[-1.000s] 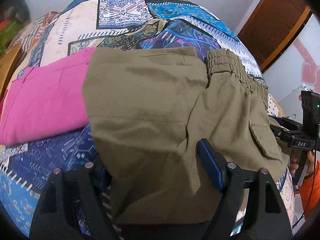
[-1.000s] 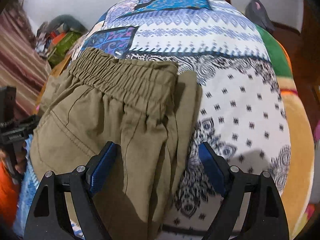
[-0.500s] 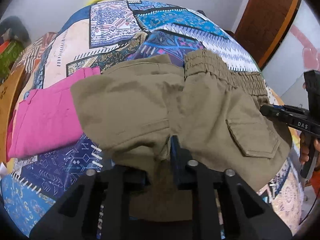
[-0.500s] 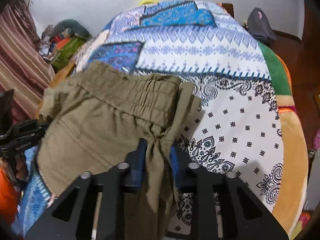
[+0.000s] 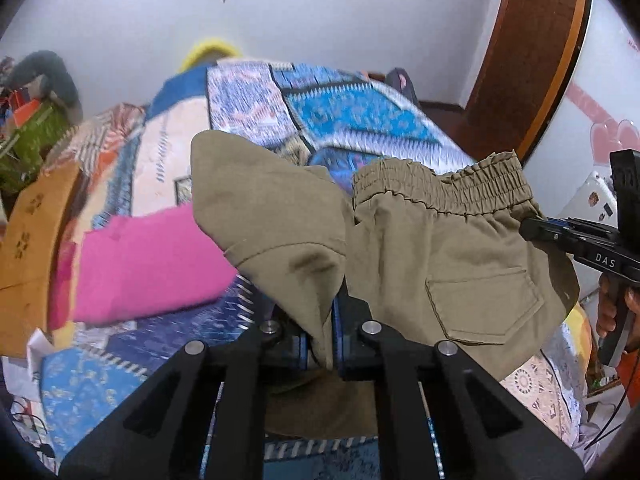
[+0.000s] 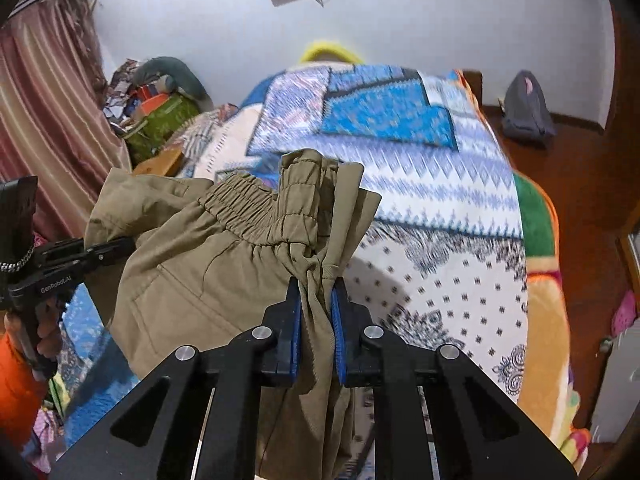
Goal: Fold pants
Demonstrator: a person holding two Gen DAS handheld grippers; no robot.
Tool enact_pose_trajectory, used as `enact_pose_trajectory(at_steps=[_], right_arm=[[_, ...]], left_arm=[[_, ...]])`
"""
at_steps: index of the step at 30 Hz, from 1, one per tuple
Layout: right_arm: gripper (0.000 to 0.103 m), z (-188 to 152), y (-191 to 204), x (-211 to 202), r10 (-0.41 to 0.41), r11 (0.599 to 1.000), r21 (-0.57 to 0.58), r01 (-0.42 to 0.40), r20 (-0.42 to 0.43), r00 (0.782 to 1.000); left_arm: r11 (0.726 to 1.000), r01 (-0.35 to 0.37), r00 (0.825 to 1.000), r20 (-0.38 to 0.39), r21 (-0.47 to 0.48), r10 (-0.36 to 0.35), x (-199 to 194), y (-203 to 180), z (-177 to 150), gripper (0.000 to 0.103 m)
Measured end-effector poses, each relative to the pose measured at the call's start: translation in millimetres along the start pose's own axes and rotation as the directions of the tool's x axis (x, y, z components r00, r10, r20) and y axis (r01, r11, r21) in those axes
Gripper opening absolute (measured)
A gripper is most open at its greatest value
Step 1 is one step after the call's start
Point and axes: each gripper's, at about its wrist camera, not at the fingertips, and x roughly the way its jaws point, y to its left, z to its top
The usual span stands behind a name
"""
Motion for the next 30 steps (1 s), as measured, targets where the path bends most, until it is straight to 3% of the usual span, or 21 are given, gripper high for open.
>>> enact_pose_trajectory(at_steps=[7,16,25,30], right_arm=[[0.012,36.8,41.5,3.4,0.018,0.999,-0.037,-0.016,0.060,0.998],[0.012,80.9,91.6,49.1,0.059,0.993,-0.103,-0.051,0.082,0.995],[0.012,112.2,130.2,125.0,0.111,0.983,-0.153,-0.102,0.056,0.992],[0.012,107.0,138.9,178.6,0.108,0.980,-0.168,-0.108,-0.008,0.994]], left_arm=[[0.999,-0.036,0.996,0.082,-0.014,0.037,-38.8,37.6,18.0,0.009],[0.993,-0.105,0.987,0.118,-0.053,0.111,-51.8,105.0,37.7,0.009],[0.975,-0.192,0.974,0.101,-0.116,0.204,-22.2,184.3,45.0,0.009],[0.965,-0.192,0.980,0.023,-0.176,0.200,21.4,227.3,33.1,0.010]])
